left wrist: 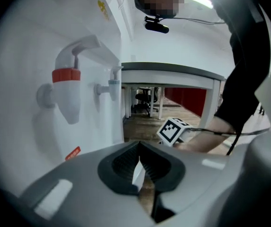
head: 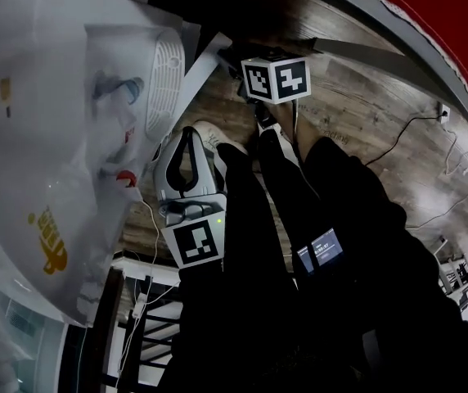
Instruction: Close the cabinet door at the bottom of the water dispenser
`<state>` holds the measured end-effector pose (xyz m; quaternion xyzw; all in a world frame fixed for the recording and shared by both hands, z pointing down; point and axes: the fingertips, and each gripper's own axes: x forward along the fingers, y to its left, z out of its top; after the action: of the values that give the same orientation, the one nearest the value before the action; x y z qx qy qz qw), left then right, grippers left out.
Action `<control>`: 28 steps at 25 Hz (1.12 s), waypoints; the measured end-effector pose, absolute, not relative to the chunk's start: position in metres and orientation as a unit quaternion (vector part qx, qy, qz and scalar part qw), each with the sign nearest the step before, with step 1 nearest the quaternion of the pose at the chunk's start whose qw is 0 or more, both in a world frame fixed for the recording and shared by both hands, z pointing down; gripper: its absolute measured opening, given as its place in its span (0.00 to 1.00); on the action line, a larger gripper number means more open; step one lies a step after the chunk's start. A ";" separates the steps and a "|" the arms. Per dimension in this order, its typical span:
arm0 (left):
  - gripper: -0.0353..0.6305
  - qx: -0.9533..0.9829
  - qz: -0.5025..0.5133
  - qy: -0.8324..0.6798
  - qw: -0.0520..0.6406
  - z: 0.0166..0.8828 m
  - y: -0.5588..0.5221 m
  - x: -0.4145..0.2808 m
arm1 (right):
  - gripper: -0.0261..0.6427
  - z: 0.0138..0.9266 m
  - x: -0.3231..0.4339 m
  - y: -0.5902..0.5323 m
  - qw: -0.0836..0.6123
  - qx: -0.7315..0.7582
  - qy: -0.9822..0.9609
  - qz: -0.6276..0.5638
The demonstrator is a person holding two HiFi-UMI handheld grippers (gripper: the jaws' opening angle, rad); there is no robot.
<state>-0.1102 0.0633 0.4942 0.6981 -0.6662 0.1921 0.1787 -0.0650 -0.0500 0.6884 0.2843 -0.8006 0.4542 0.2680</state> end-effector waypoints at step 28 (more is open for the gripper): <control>0.06 0.688 0.216 -0.666 0.192 0.497 0.059 -0.109 | 0.13 0.680 -0.150 -0.109 0.151 0.195 -0.798 0.550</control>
<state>-0.1089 0.0589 0.4974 0.6882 -0.6656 0.2161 0.1915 -0.1497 -0.1090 0.6802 0.1951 -0.7980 0.5498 0.1510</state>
